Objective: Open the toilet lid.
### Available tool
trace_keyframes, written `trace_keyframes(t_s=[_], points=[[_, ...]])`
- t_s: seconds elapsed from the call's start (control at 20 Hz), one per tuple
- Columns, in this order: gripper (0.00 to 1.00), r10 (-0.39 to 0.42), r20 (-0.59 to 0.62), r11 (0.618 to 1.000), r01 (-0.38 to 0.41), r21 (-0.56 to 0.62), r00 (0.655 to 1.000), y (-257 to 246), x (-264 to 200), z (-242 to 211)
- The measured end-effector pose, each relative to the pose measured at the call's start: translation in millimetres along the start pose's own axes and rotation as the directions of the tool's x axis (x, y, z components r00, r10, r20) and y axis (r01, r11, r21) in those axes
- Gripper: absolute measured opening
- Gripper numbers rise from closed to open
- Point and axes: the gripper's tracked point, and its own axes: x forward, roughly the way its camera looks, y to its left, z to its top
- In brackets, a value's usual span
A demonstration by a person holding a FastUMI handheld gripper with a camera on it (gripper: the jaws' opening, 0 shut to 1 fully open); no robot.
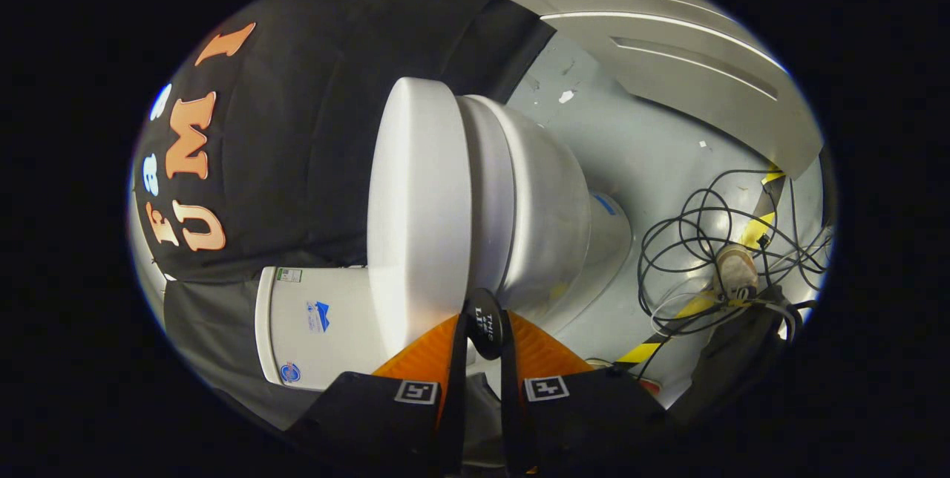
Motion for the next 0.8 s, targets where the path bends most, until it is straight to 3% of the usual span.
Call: trace_keyframes(t_s=[0.55, 0.65, 0.7, 0.75, 0.8], points=[[0.26, 0.002, 0.068, 1.0, -0.001, -0.022, 0.998, 3, 1, 7], [0.17, 0.018, 0.066, 1.0, -0.017, -0.017, 0.998, 6, -1, 7], [0.18, 0.023, 0.081, 1.0, -0.023, -0.007, 0.996, 7, -6, 9], [0.11, 0.031, 0.067, 1.0, -0.03, -0.005, 0.997, 9, -3, 6], [0.11, 0.04, 0.07, 0.999, -0.04, 0.006, 0.997, 10, -5, 8]])
